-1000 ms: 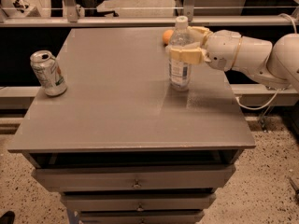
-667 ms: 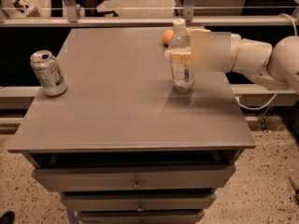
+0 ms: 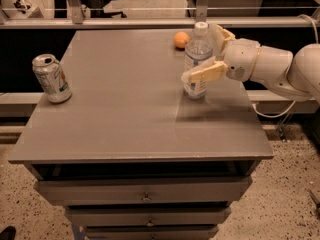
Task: Place blue plastic bottle upright
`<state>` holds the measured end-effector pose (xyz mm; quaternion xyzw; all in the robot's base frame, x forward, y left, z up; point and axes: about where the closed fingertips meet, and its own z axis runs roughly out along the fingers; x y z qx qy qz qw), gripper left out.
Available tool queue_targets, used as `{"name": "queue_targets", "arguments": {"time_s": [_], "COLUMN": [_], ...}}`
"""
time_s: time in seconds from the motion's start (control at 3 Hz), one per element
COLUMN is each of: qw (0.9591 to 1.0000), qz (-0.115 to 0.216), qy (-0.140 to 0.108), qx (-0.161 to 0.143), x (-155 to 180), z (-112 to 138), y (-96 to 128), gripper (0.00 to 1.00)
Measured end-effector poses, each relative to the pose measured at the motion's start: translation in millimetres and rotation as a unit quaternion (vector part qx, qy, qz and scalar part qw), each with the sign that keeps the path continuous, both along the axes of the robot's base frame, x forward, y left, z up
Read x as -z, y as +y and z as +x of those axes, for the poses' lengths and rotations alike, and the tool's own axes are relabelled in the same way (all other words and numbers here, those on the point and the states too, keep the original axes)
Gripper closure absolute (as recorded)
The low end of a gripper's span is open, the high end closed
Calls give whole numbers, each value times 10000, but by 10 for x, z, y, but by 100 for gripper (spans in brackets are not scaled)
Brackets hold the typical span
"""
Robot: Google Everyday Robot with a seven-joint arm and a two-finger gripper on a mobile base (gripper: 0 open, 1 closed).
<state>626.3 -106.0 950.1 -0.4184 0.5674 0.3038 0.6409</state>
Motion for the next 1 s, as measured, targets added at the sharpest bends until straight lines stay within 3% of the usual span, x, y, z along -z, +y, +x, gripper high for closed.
{"name": "queue_targets", "arguments": {"time_s": [0.67,1.0], "qw": [9998,9994], "qz": [-106,-266], "qy": [8,124], "qx": [176,167], "x": [-53,-146], "z": [-17,-102], "y": [-254,-484], "gripper": [0,0]}}
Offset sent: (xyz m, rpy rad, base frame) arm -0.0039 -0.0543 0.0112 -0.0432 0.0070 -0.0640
